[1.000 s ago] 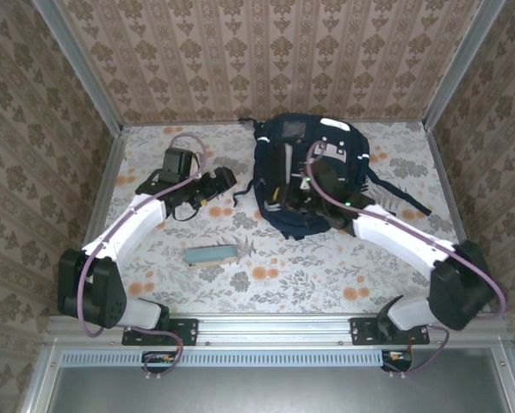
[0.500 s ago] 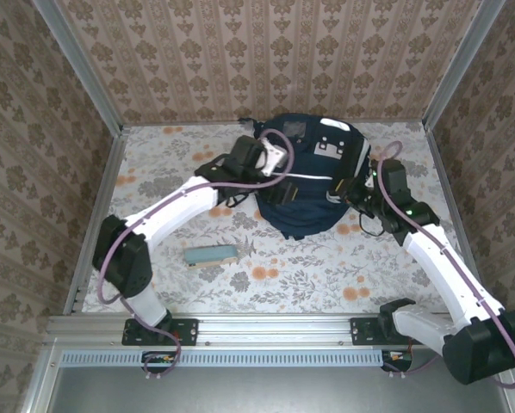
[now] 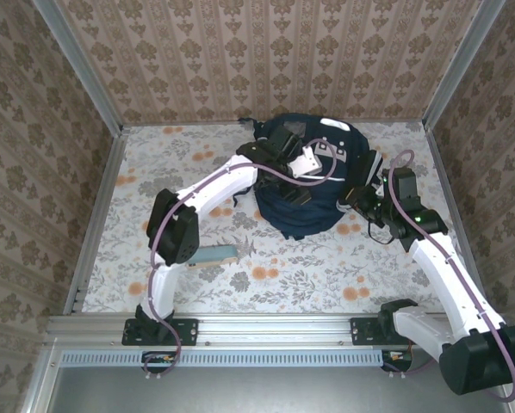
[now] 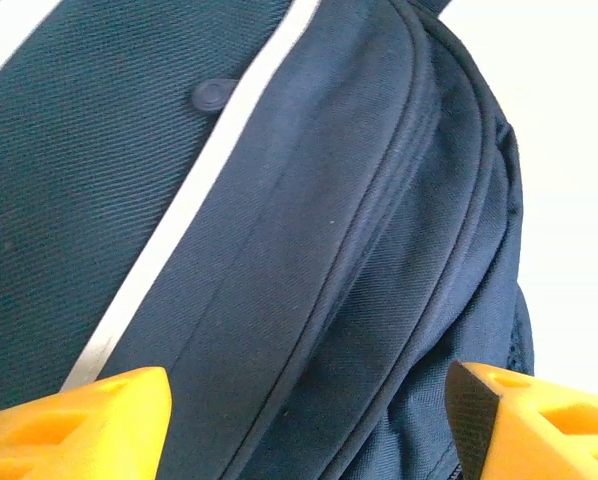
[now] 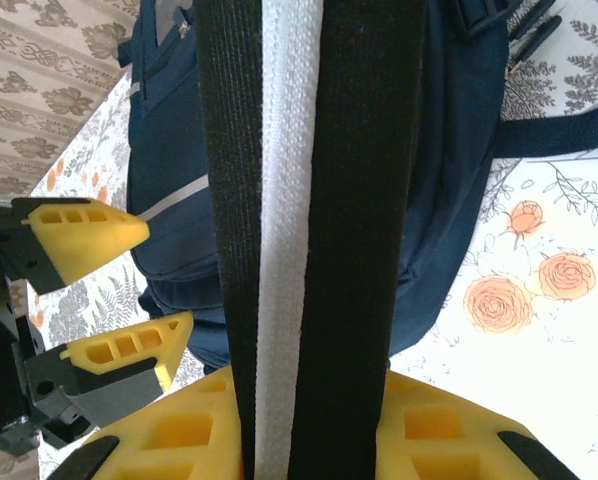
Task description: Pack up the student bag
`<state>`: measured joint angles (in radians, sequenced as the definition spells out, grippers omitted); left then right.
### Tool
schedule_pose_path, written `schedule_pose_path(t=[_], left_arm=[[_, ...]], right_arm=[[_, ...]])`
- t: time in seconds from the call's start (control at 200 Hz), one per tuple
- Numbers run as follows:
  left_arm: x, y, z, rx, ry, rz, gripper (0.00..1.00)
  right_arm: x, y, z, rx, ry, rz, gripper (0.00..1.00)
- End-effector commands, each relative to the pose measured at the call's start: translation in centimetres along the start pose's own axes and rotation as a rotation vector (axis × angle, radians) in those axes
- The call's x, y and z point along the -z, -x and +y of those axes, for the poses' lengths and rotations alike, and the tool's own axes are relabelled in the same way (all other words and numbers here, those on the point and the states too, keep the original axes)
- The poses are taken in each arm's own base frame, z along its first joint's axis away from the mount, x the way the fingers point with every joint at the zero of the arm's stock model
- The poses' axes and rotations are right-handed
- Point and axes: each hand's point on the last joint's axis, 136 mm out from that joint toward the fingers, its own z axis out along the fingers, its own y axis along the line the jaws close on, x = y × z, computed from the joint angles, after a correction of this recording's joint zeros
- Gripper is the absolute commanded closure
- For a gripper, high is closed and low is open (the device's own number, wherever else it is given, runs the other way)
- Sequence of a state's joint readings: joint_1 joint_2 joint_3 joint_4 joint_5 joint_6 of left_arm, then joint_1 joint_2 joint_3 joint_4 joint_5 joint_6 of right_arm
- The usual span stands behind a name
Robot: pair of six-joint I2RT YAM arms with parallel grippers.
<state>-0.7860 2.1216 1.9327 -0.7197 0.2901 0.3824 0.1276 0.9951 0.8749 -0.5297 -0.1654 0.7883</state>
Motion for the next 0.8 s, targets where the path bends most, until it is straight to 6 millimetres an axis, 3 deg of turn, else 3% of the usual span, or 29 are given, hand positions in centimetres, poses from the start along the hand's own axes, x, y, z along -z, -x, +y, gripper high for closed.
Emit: schedule_pose_path(t=[0.0, 0.205, 0.335, 0.57, 0.675, 0.795], left_arm=[[0.0, -0.5, -1.2, -0.039, -0.126, 0.014, 0.26], [-2.2, -0.6, 0.4, -0.059, -0.087, 0.030, 0.33], [-3.3, -0.6, 1.8, -0.078, -0.049, 0.040, 0.45], [-4.6, -0.7, 4.1, -0.089, 0.032, 0.051, 0.46], [-4.9, -1.0, 4.2, -0.103, 0.039, 0.058, 0.48], [-4.9, -1.3, 3.8, -0.157, 0.034, 0.065, 0.40]], right_arm=[[0.5, -0.7, -0.4, -0.022, 0.002, 0.020, 0.77], [0.3, -0.9, -0.3, -0.043, 0.013, 0.031, 0.78], [0.2, -1.0, -0.2, -0.052, 0.020, 0.036, 0.78], [0.1, -1.5, -0.3, -0.077, 0.025, 0.052, 0.78], [0.2, -1.6, -0.3, -0.081, 0.027, 0.053, 0.78], [0.3, -1.5, -0.2, -0.083, 0.031, 0.049, 0.78]])
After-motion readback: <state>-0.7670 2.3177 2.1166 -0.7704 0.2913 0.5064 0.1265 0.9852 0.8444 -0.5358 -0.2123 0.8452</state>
